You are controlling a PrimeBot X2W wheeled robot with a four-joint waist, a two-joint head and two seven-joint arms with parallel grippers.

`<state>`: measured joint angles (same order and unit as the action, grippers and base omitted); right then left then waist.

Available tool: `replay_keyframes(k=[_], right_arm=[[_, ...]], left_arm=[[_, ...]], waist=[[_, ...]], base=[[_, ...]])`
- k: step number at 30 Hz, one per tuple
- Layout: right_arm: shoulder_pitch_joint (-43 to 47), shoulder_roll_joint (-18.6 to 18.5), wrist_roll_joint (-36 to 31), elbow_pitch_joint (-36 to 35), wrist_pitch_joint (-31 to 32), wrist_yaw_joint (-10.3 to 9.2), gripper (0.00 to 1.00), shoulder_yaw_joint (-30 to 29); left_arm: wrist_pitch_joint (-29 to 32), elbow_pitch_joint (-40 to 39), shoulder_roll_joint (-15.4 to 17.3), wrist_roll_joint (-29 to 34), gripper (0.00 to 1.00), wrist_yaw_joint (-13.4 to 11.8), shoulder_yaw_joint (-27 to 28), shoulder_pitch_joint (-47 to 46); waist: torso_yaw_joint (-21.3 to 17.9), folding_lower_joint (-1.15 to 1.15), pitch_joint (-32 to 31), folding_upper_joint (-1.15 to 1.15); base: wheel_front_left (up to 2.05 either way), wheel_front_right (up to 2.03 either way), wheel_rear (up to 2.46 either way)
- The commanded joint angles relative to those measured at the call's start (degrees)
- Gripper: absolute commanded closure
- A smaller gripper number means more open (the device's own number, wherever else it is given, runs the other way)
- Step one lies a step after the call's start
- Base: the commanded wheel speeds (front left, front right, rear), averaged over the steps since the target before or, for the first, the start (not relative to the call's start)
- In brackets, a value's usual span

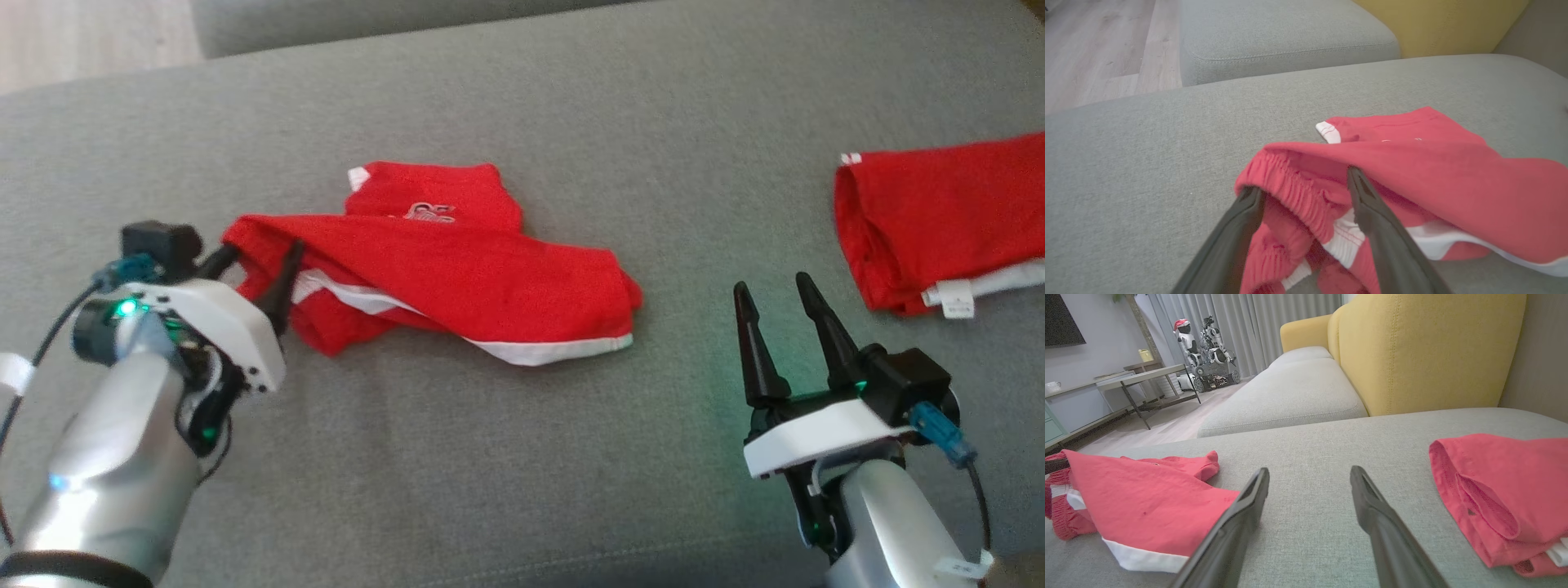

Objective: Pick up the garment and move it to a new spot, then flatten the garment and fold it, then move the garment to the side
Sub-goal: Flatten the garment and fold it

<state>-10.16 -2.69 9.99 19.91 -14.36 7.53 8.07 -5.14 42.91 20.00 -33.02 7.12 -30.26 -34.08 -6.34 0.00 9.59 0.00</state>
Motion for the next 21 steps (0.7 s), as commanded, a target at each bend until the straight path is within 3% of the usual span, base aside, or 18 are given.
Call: replay_keyframes(k=[1, 9, 13, 21], right_arm=[[-0.7, -0.19, -0.51, -1.39, -0.63, -0.04, 0.0, 0.92], [0.43, -0.19, -0.78, -0.59, -0.63, -0.04, 0.0, 0.72], [0.89, -0.19, -0.28, -0.5, -0.63, -0.04, 0.0, 1.13], [3.76, -0.19, 0.99, 0.14, -0.63, -0.04, 0.0, 1.11]], left_arm=[[0.18, -2.47, 2.04, -0.72, 0.0, 0.21, 1.37, -0.78], [5.18, -8.39, 3.51, -3.04, 0.0, 0.33, -3.23, 3.96], [6.73, -11.68, 5.92, -3.63, 0.0, 0.25, -4.71, 6.27], [0.65, -19.16, 5.41, -7.63, 0.0, -5.85, 0.56, 13.33]], waist=[[1.51, 0.0, -1.49, 0.0], [3.98, 0.0, -4.83, 0.0], [4.27, 0.0, -6.38, 0.0], [4.99, 0.0, -7.98, 0.0]], base=[[0.0, 0.0, 0.0], [0.0, 0.0, 0.0], [0.0, 0.0, 0.0], [0.0, 0.0, 0.0]])
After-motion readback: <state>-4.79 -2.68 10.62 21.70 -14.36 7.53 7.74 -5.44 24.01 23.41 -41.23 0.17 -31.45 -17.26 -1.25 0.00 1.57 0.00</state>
